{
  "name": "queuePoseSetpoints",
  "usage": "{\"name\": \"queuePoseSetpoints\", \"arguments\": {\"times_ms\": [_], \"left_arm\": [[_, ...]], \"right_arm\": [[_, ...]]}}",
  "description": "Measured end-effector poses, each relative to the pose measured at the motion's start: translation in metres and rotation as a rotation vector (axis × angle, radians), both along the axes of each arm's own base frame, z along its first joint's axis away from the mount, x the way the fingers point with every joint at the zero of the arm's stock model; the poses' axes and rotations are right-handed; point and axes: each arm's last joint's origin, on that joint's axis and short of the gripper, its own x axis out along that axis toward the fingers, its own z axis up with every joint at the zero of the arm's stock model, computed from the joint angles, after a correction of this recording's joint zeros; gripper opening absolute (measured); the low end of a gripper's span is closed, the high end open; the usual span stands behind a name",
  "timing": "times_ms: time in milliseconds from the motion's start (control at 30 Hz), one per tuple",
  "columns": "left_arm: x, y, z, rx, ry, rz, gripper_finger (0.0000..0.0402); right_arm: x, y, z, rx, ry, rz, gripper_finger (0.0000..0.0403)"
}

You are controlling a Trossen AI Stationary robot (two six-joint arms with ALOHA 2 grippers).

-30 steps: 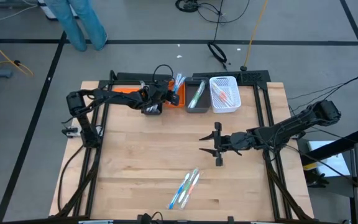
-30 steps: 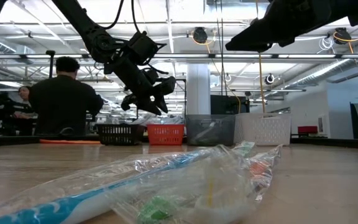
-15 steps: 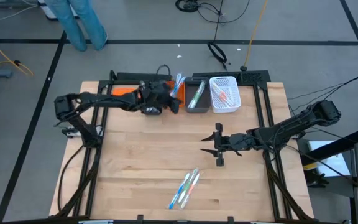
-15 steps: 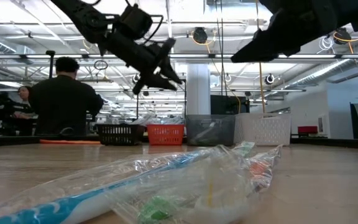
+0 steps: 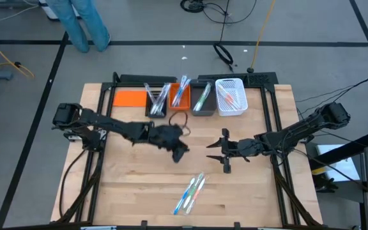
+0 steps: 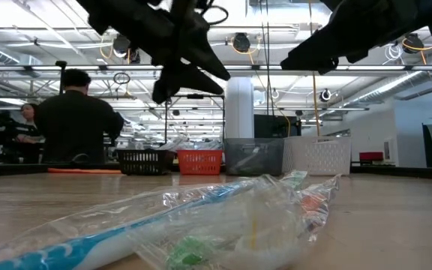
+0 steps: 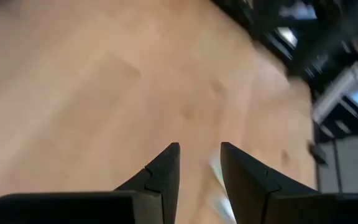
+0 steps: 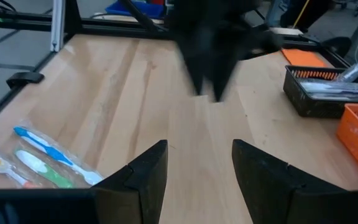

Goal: Pick & Place Toothbrushes
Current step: Put the blue toothbrush into the orange basket

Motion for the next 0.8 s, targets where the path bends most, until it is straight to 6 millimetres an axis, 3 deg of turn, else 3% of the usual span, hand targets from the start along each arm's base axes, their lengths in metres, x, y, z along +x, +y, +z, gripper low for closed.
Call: {"name": "queuePoseSetpoints", "arguments": {"times_ms": [400, 800], "left_arm": [[-0.021, -0.086, -0.012, -0.056, 0.097, 0.027, 0.0115], [-0.021, -0.138, -0.061, -0.175, 0.186, 0.021, 0.0115]], "right_arm": [[0.000, 0.002, 0.001, 0.031, -0.007, 0.000, 0.0171], [0.000, 0.003, 0.002, 0.037, -0.022, 0.000, 0.0171]]}}
